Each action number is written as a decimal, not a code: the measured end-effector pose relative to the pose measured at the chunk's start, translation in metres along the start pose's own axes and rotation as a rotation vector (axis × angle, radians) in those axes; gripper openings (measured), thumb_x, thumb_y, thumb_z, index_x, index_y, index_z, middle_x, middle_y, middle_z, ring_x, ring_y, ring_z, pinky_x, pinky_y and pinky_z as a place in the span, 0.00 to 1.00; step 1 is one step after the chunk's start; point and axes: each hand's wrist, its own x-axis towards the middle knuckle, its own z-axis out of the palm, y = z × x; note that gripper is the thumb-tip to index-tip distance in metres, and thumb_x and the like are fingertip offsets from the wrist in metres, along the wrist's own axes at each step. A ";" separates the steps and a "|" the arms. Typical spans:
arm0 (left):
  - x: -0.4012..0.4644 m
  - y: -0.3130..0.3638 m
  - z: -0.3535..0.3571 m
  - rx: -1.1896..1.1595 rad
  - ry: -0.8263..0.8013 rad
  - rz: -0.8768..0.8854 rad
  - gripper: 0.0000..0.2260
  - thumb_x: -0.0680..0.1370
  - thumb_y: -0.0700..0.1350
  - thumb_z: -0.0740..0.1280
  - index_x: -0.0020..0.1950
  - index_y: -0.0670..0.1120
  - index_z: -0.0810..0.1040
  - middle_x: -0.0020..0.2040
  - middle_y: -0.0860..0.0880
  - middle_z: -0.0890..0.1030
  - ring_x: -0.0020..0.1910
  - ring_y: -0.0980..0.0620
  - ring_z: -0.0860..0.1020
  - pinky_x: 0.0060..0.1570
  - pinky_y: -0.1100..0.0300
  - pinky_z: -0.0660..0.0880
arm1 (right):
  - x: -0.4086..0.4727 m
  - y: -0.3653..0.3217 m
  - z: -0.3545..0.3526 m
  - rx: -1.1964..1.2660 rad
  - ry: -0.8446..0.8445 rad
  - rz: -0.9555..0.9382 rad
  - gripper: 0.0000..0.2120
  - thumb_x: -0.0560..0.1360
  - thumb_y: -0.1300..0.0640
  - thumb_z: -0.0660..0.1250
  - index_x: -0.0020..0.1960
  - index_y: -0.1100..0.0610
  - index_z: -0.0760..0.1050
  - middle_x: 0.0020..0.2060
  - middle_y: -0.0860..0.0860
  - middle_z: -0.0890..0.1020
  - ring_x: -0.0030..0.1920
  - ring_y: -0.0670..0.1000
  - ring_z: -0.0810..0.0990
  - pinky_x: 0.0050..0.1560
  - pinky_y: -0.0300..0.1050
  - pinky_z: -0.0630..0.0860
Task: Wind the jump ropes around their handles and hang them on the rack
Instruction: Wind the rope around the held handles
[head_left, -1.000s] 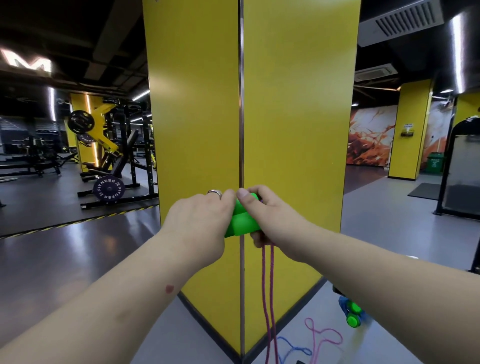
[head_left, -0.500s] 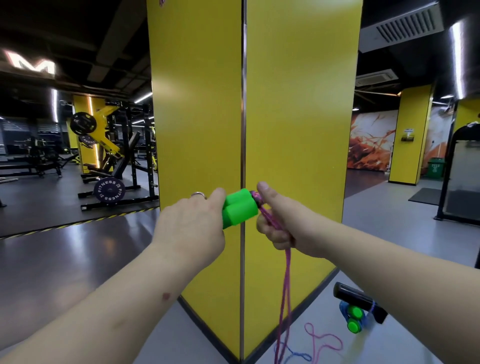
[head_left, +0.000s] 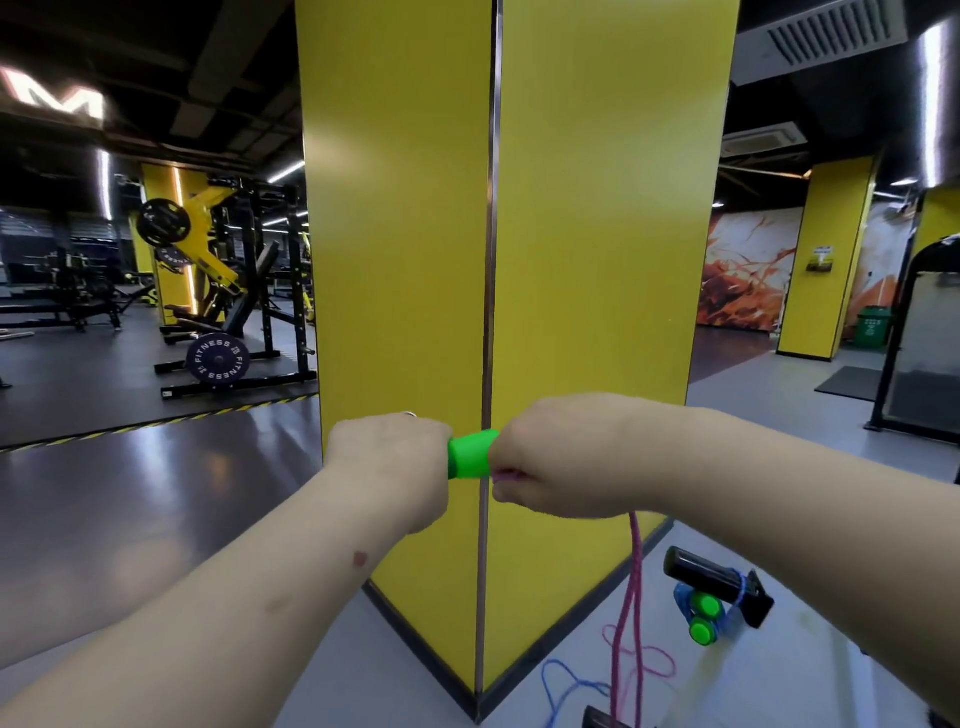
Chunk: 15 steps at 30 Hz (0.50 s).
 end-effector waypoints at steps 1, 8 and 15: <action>-0.002 0.002 -0.001 0.025 -0.025 0.073 0.13 0.73 0.41 0.62 0.52 0.57 0.72 0.42 0.54 0.71 0.43 0.48 0.74 0.38 0.56 0.65 | 0.002 0.006 -0.004 0.089 -0.002 -0.024 0.14 0.81 0.44 0.60 0.46 0.51 0.77 0.34 0.46 0.77 0.34 0.48 0.75 0.35 0.47 0.74; -0.006 -0.014 -0.023 -0.423 -0.110 0.346 0.11 0.72 0.39 0.63 0.40 0.57 0.70 0.36 0.55 0.75 0.38 0.52 0.74 0.37 0.57 0.69 | 0.025 0.061 0.023 1.489 0.047 0.061 0.10 0.71 0.53 0.75 0.41 0.59 0.78 0.30 0.57 0.69 0.28 0.49 0.63 0.30 0.42 0.57; 0.010 -0.034 -0.041 -0.858 0.002 0.015 0.10 0.73 0.40 0.68 0.51 0.50 0.73 0.39 0.46 0.79 0.33 0.47 0.76 0.35 0.57 0.71 | 0.030 0.045 0.041 1.303 0.071 0.234 0.15 0.83 0.46 0.60 0.46 0.54 0.78 0.31 0.49 0.65 0.28 0.48 0.61 0.28 0.42 0.58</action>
